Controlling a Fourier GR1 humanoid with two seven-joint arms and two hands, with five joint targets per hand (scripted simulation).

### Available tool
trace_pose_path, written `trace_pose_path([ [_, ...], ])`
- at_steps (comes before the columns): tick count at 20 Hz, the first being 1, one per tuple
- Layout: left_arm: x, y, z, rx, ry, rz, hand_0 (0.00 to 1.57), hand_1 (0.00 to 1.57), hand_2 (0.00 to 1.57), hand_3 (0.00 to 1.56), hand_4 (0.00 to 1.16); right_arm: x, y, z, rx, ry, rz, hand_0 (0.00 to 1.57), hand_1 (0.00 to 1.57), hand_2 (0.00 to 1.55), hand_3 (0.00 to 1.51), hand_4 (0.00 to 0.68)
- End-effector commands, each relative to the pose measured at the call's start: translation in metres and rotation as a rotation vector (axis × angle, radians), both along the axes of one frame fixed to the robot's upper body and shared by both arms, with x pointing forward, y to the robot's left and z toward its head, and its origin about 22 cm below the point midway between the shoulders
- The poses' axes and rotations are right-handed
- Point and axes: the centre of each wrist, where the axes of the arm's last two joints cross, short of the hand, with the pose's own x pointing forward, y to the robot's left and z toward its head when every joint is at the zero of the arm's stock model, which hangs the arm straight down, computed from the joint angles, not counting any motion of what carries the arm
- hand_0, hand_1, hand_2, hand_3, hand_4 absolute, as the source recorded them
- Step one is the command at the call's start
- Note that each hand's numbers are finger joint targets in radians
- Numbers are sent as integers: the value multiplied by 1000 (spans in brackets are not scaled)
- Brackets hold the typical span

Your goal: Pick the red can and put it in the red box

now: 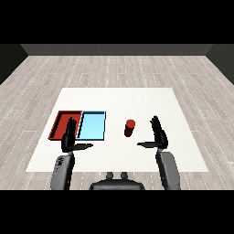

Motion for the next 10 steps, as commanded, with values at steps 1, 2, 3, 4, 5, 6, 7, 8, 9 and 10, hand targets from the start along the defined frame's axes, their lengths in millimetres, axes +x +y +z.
trace_pose_path([
  [1, 20, 7, 17, -4, -8, 7, 0, 0, 0, 0, 0, 4, 0, -4, 13, 14, -26, 0, 0, 0, 0, 0],
  [2, 1, -4, 1, 9, -18, 7, 0, 0, 0, 0, 0, 19, -3, -3, 19, 2, -6, 0, 0, 0, 0, 0],
  [3, -8, -12, 3, 24, -12, 18, 0, 0, 0, 0, 0, 14, 5, -5, 7, 27, -14, 0, 0, 0, 0, 0],
  [4, 7, 6, 1, 5, -6, 37, 0, 0, 0, 0, 0, 0, -10, -6, 7, 3, -3, 0, 0, 0, 0, 0],
  [5, -3, 9, -1, -5, -1, 17, 0, 0, 0, 0, 0, 26, -7, -12, 26, 36, -15, 0, 0, 0, 0, 0],
  [6, -10, 6, -2, 13, -23, 5, 0, 0, 0, 0, 0, 34, 12, -13, 18, 21, 13, 0, 0, 0, 0, 0],
  [7, -4, -14, 0, 8, -28, 3, 0, 0, 0, 0, 0, 48, 6, -9, 45, 13, 8, 0, 0, 0, 0, 0],
  [8, 9, -15, 10, 12, -16, -21, 0, 0, 0, 0, 0, 33, -2, -20, 44, 5, 4, 0, 0, 0, 0, 0],
  [9, 7, -2, 5, 21, -17, 15, 0, 0, 0, 0, 0, 19, -6, -11, 22, 14, 16, 0, 0, 0, 0, 0],
  [10, -10, -25, 9, 4, -1, -9, 0, 0, 0, 0, 0, 29, -9, -32, 27, 8, 19, 0, 0, 0, 0, 0],
])
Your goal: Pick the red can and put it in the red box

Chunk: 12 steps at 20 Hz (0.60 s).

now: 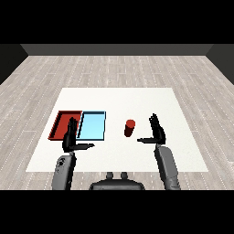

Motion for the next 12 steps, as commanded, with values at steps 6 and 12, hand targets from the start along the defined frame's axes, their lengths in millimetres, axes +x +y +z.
trace_pose_path([
  [6, 6, -1, -8, -16, 20, 7, 0, 0, 0, 0, 0, 16, 7, -12, 38, 23, 24, 0, 0, 0, 0, 0],
  [12, -12, 3, 10, -41, 24, 2, 0, 0, 0, 0, 0, 40, 40, -28, 87, 80, 22, 0, 0, 0, 0, 0],
])
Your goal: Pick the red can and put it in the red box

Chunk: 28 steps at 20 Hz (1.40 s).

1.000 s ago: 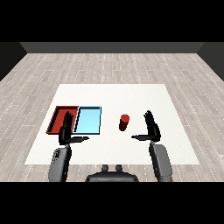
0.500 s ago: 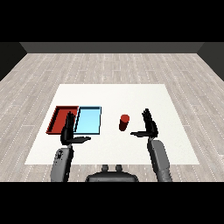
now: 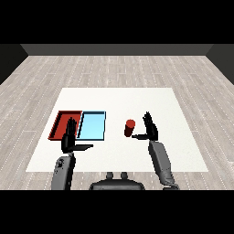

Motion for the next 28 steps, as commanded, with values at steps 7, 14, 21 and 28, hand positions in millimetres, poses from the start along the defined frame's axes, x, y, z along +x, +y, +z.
trace_pose_path([
  [7, -5, 12, 1, -13, -8, -4, 0, 0, 0, 0, 0, 11, 23, -14, 50, 27, 6, 0, 0, 0, 0, 0],
  [14, -19, 7, 0, -3, -2, -14, 0, 0, 0, 0, 0, 14, 33, -27, 85, 43, 12, 0, 0, 0, 0, 0],
  [21, -2, 5, 11, -30, -23, -19, 0, 0, 0, 0, 0, 25, 38, -48, 104, 78, 15, 0, 0, 0, 0, 0],
  [28, 12, 9, 17, -26, -26, -2, 0, 0, 0, 0, 0, 32, 57, -39, 101, 70, 13, 0, 0, 0, 0, 0],
])
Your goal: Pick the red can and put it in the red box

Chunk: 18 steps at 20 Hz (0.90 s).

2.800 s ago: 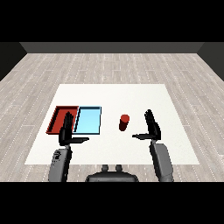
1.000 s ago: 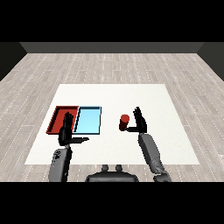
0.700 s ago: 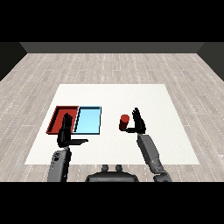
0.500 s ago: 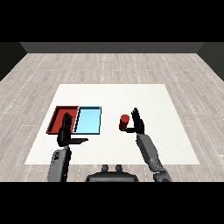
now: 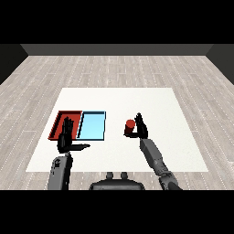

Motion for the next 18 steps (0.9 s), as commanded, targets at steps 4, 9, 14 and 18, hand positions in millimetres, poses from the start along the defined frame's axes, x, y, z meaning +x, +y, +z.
trace_pose_path([
  [4, -1, -27, -23, 2, -7, 9, 0, 0, 0, 0, 0, 1, 3, 1, 11, -25, 7, 0, 0, 0, 0, 0],
  [9, -6, -6, -8, -22, 2, 10, 0, 0, 0, 0, 0, 16, 0, 12, -3, 3, 9, 0, 0, 0, 0, 0],
  [14, -10, -9, 5, -8, -8, 9, 0, 0, 0, 0, 0, 21, 10, 6, -26, 9, -3, 0, 0, 0, 0, 0],
  [18, 14, -19, -1, -9, -5, -19, 0, 0, 0, 0, 0, 17, 11, 10, -5, 19, 17, 0, 0, 0, 0, 0],
])
